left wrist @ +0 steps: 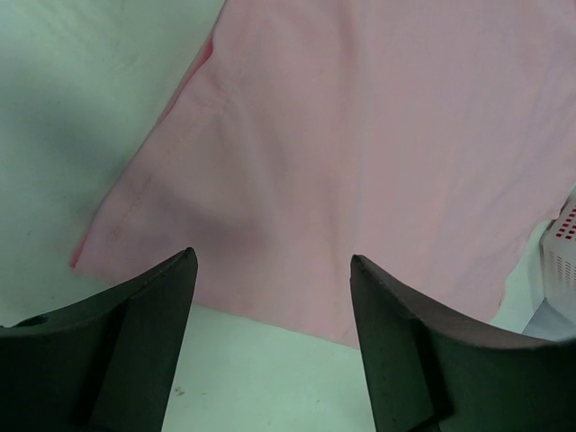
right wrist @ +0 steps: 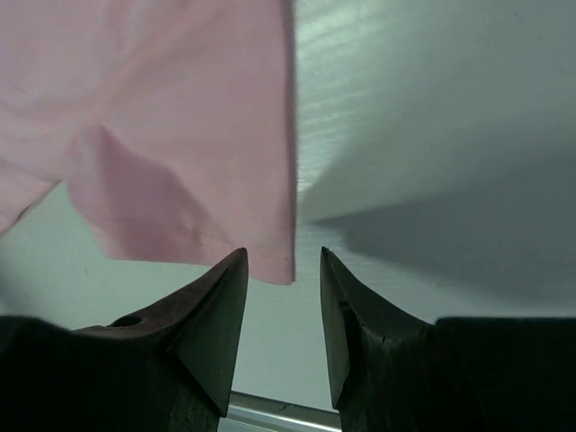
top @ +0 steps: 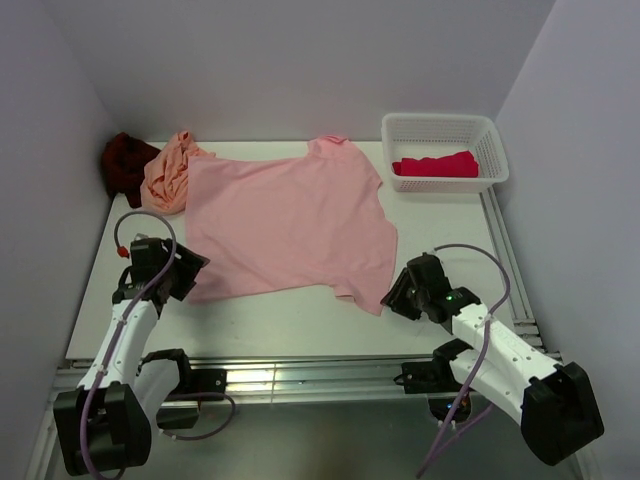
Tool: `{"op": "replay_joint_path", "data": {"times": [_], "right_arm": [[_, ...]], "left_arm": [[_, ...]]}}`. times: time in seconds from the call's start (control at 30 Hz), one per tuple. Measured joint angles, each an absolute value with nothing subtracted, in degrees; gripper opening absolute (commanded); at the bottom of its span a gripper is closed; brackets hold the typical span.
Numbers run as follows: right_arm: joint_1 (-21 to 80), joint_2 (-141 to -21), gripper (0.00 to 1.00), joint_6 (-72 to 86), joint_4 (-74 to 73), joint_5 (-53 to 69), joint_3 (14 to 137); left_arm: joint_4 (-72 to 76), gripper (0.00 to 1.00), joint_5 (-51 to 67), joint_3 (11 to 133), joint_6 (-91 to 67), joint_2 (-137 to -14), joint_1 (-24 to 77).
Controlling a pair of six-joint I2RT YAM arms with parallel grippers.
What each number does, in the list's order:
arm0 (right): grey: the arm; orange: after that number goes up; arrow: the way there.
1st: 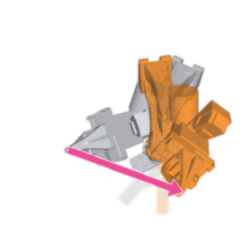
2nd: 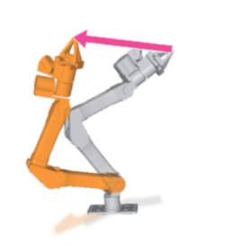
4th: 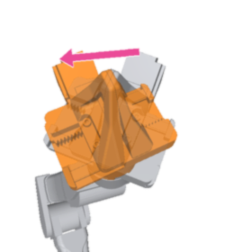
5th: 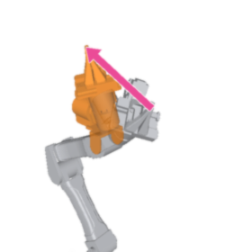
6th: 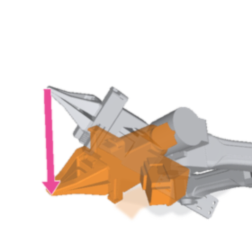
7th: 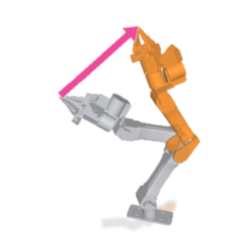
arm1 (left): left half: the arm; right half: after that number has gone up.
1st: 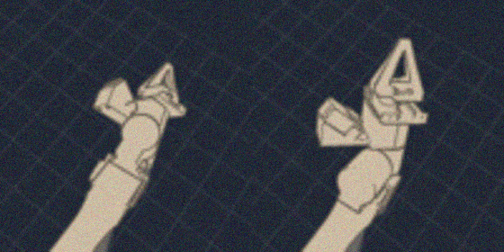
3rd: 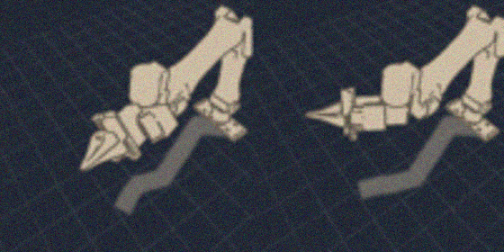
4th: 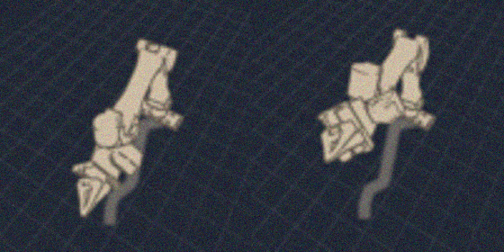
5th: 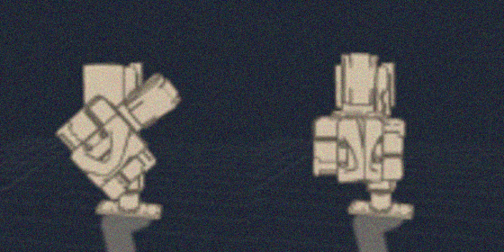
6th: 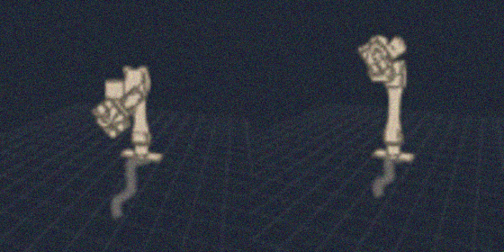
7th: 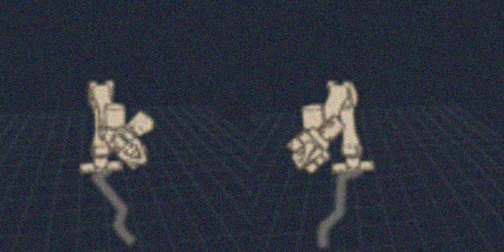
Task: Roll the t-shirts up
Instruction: Flatten the tshirt
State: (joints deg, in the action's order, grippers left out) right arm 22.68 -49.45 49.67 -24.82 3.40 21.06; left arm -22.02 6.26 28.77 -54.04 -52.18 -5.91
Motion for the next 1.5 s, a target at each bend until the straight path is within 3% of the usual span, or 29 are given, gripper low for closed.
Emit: {"op": "replay_joint_path", "data": {"times": [0.3,0.73,0.77,0.87,0.97,1.5], "right_arm": [[24.45,-49.06,0.45,53.43,-22.76,2.24,17.91],[35.79,-57.32,0.42,61.25,-21.06,-5.93,21.1],[36.32,-58.15,0.4,61.82,-21.39,-6.55,21.71],[38.37,-60.49,0.15,63.46,-21.96,-8.4,22.81],[39.09,-61.12,0.0,64.88,-22.13,-9.23,22.83],[39.31,-54.74,0.0,66.22,-33.76,-15.59,23.18]], "left_arm": [[-20.23,0.73,5.91,25.5,-55.37,-52.64,-5.91],[-17.69,0.69,3.09,23.49,-56.64,-53.91,-5.93],[-17.5,0.68,3.03,23.35,-56.69,-54.06,-5.93],[-16.97,0.67,2.79,22.83,-56.71,-54.26,-6.13],[-16.86,0.65,2.66,22.37,-56.73,-54.24,-6.63],[-15.35,0.59,1.37,19.07,-57.19,-53.69,-7.2]]}}
